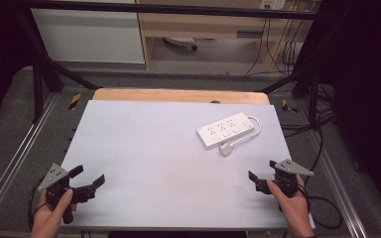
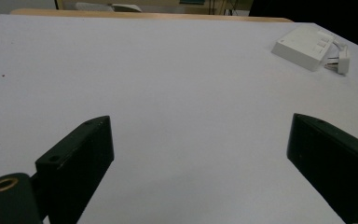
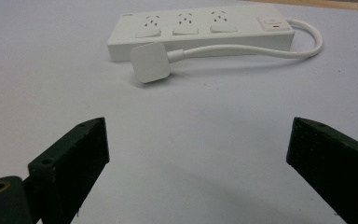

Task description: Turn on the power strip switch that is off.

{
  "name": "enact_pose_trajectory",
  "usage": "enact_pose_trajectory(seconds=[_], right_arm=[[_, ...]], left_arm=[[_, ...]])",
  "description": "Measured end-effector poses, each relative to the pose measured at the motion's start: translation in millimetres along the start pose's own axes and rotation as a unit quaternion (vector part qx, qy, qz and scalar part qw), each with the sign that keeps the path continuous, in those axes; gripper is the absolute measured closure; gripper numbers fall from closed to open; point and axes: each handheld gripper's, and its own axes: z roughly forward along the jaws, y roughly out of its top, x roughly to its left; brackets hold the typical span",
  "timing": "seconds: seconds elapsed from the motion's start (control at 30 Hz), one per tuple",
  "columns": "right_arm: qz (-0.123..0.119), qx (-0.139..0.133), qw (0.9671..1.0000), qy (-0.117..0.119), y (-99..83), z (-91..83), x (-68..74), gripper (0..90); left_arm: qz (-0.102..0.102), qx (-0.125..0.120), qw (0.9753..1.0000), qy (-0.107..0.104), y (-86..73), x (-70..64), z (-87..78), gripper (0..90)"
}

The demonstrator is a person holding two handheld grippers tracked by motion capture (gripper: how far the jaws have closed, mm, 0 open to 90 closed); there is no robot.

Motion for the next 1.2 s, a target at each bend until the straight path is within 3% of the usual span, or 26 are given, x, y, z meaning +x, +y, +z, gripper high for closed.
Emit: enact_pose_trajectory(seconds=[0.3, 0.7, 1.2], right_arm=[[0.005, -0.005, 1.0, 0.002, 1.7, -1.8, -0.1, 6.1], [0.01, -0.009, 0.9999, 0.003, 7.2, -7.0, 1.6, 4.9], [0.015, -0.033, 0.9992, 0.014, 29.2, -15.2, 7.2, 4.5]], left_arm=[[0.01, 0.005, 0.9999, -0.006, 0.2, -2.3, 1.8, 7.0], [0.009, 0.008, 0.9999, -0.006, -0.5, -2.6, 2.8, 6.8], [0.007, 0.014, 0.9999, -0.005, -2.1, -2.5, 4.0, 6.4]])
